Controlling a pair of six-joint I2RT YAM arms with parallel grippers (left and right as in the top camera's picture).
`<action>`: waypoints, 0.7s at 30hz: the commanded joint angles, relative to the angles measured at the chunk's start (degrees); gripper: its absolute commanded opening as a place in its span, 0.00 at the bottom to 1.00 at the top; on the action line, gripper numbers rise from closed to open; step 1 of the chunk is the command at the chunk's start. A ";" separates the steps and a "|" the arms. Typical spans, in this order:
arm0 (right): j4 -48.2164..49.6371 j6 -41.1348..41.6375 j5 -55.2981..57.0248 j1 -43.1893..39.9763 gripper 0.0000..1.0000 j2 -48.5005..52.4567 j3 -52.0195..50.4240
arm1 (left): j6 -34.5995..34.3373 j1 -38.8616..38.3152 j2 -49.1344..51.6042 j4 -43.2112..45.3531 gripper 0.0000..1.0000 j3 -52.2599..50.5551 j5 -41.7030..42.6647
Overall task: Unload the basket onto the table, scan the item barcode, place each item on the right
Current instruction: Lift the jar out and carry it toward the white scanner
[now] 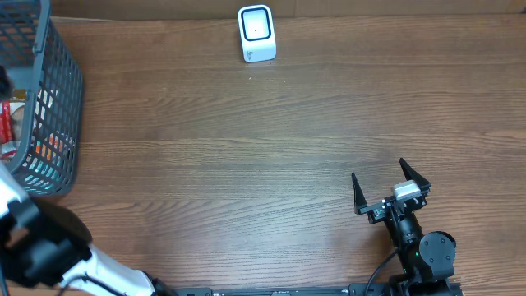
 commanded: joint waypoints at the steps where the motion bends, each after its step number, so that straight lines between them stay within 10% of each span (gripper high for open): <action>1: 0.26 0.00 0.07 -0.02 1.00 -0.42 -0.61 | -6.56 -0.37 -7.85 -0.37 0.40 0.83 1.46; 21: 0.26 0.00 0.07 0.00 1.00 -0.42 -0.61 | -14.32 -24.22 -22.95 -23.76 0.35 0.81 1.33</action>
